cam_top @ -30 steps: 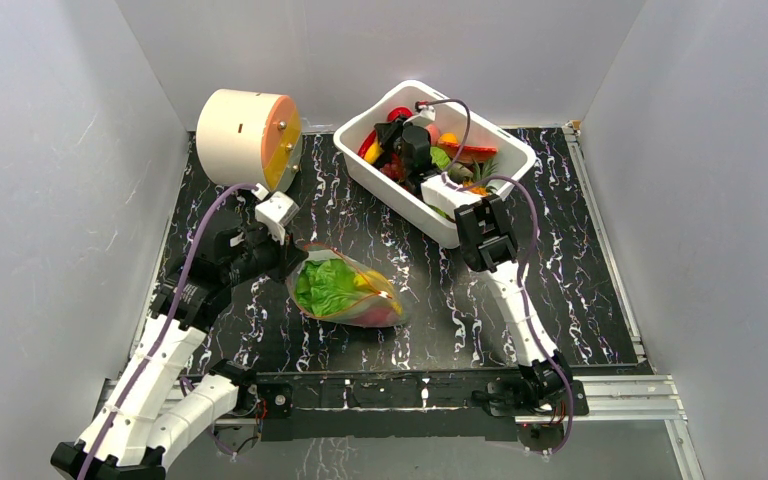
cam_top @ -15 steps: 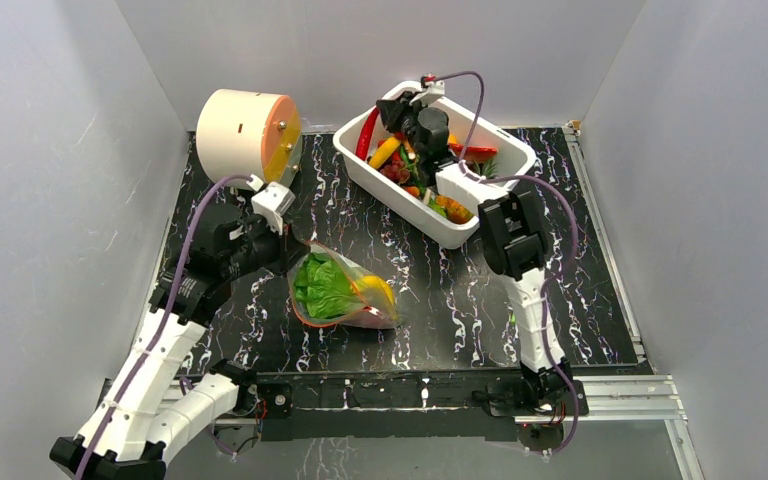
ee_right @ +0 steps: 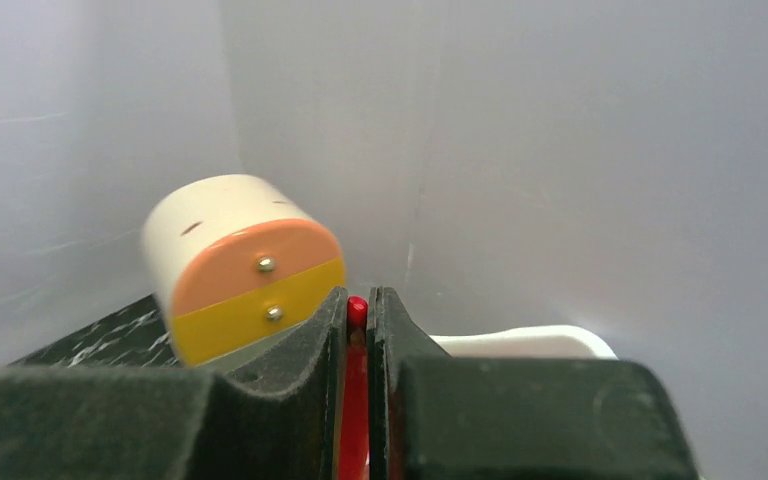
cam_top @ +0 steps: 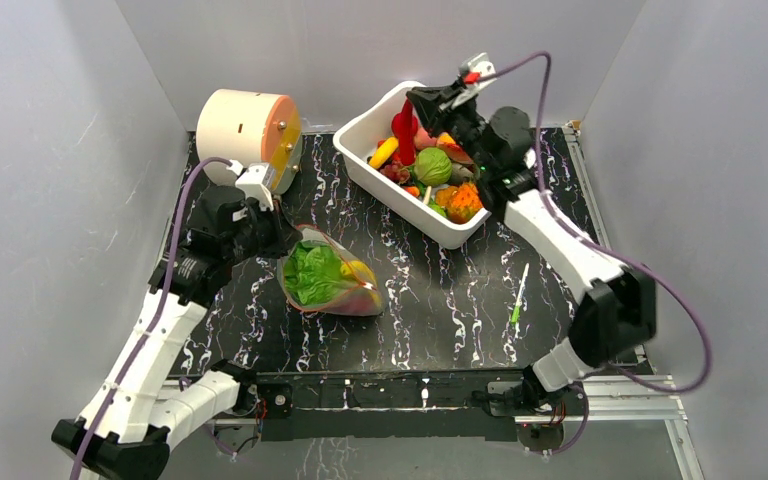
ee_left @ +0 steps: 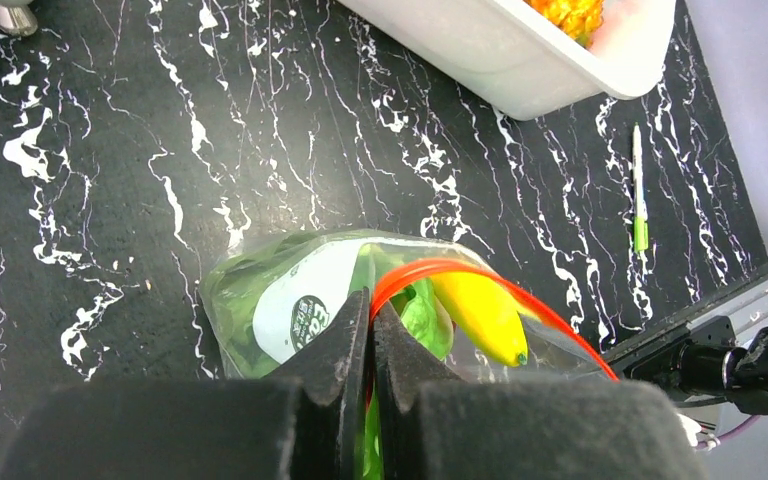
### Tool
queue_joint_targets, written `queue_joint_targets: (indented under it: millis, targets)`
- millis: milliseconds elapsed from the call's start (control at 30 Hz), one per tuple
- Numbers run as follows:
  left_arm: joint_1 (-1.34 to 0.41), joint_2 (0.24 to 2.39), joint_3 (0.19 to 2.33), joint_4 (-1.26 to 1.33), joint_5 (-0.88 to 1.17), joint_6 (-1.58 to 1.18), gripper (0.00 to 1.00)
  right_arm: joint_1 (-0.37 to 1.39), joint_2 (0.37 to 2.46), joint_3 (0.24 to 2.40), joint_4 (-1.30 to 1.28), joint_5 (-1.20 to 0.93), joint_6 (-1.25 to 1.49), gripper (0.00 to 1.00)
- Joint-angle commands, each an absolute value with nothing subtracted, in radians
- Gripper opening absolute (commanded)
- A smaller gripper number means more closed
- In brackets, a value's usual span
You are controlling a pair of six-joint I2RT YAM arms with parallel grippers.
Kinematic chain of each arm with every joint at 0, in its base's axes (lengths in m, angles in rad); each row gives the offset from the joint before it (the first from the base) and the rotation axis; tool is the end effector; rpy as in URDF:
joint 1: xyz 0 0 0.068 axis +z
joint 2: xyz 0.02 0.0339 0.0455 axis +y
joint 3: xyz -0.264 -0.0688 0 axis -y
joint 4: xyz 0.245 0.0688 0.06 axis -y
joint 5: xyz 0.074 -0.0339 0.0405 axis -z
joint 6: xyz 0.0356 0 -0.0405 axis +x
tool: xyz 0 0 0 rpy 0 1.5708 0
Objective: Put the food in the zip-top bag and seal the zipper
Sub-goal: Place the fake vegetable in the zipper food storage bag.
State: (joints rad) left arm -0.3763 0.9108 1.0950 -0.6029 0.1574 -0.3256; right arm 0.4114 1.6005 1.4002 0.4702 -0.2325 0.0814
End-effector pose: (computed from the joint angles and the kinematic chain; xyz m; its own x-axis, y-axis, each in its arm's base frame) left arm 0.1725 -0.0742 0.3815 -0.5170 -0.1354 -0.8452 0.3491 0.8682 -0.3526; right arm 0.3492 0.1613 0.4164 0.1954 0.1716 -0.9656 -0.6106 0.7918 0.0171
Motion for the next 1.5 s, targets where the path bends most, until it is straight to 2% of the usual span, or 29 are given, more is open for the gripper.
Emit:
queue_joint_targets:
  millis: [0, 167, 367, 833, 1467]
  targets:
    - [-0.376, 0.946, 1.155, -0.624, 0.165, -0.338, 0.0, 0.417, 1.413, 1.291, 0.414, -0.481, -0.015, 0.0]
    - [-0.376, 0.971, 1.153, -0.62, 0.195, -0.328, 0.0, 0.468, 1.298, 1.22, 0.352, -0.615, -0.045, 0.0]
    - [-0.376, 0.989, 1.138, -0.586, 0.271, -0.355, 0.0, 0.599, 1.221, 1.201, 0.304, -0.633, -0.102, 0.0]
    - [-0.376, 0.999, 1.126, -0.553, 0.331, -0.402, 0.0, 0.872, 1.237, 1.26, 0.396, -0.622, -0.116, 0.0]
    - [-0.376, 0.995, 1.113, -0.544, 0.396, -0.45, 0.0, 0.946, 1.264, 1.163, 0.351, -0.674, -0.251, 0.0]
